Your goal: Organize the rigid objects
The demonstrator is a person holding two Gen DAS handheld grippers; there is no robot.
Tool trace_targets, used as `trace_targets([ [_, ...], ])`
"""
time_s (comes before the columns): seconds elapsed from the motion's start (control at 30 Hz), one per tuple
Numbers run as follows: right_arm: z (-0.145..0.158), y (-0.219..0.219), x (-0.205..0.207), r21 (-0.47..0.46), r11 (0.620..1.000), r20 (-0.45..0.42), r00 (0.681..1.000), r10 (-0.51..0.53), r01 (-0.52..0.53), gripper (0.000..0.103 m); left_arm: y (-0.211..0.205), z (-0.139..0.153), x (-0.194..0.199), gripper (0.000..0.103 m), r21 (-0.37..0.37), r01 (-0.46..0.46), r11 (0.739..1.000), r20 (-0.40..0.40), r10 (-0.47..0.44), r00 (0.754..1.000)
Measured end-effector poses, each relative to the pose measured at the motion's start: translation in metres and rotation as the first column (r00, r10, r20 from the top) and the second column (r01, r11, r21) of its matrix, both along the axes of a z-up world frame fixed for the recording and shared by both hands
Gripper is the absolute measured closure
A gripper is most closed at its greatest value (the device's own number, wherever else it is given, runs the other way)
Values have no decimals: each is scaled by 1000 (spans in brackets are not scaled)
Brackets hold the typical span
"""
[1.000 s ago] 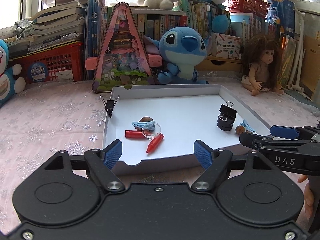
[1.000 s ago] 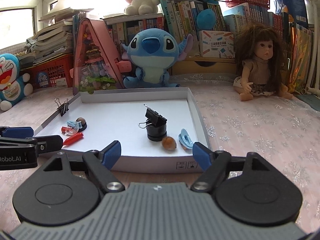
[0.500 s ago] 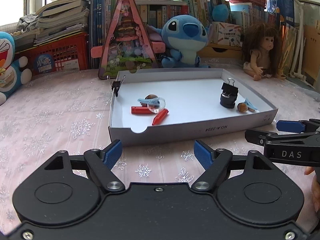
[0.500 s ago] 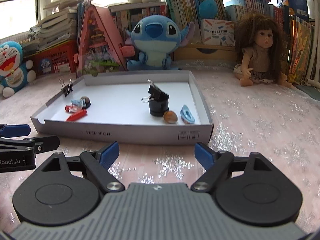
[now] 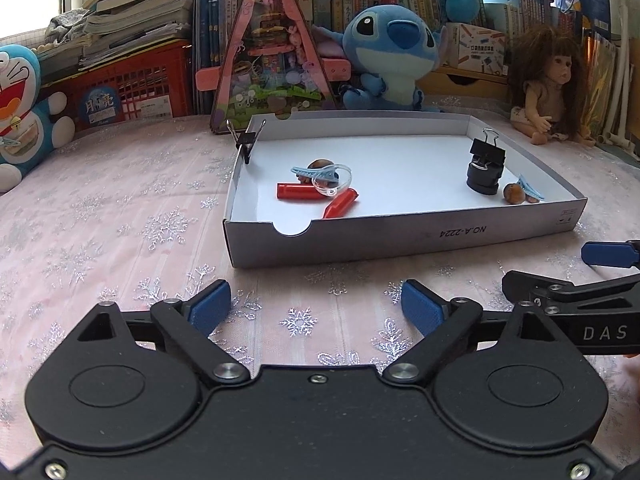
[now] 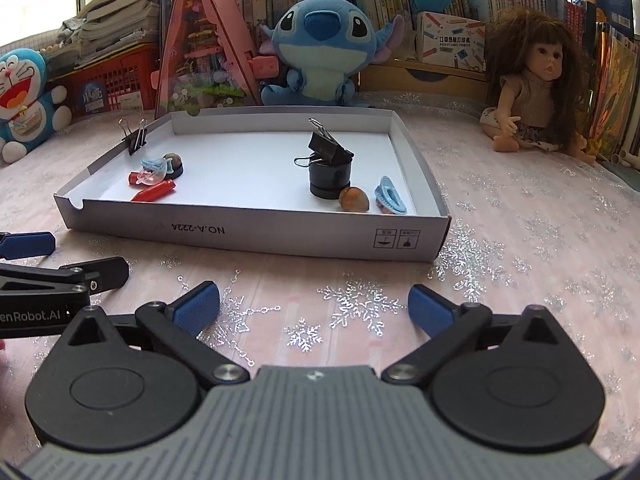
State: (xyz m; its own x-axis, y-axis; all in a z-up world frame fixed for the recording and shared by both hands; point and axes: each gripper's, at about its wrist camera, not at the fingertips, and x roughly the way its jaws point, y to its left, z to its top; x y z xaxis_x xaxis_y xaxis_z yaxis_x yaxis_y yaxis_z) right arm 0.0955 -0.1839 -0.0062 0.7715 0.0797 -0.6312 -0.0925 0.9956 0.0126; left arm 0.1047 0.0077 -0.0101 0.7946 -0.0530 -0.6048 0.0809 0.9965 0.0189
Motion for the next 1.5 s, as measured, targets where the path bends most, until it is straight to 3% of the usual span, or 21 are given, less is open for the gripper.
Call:
trace_targets([
  [0.2,-1,0,0,3,1000,-3,1000,-3,3,0,4,-2,6,1,-10,-32,999,-19,32,999],
  [1.5,-1,-1,0,6,1000,-4,1000,-4,4,0,4,-3,7,0,-12,-37,999,-24,36,999],
])
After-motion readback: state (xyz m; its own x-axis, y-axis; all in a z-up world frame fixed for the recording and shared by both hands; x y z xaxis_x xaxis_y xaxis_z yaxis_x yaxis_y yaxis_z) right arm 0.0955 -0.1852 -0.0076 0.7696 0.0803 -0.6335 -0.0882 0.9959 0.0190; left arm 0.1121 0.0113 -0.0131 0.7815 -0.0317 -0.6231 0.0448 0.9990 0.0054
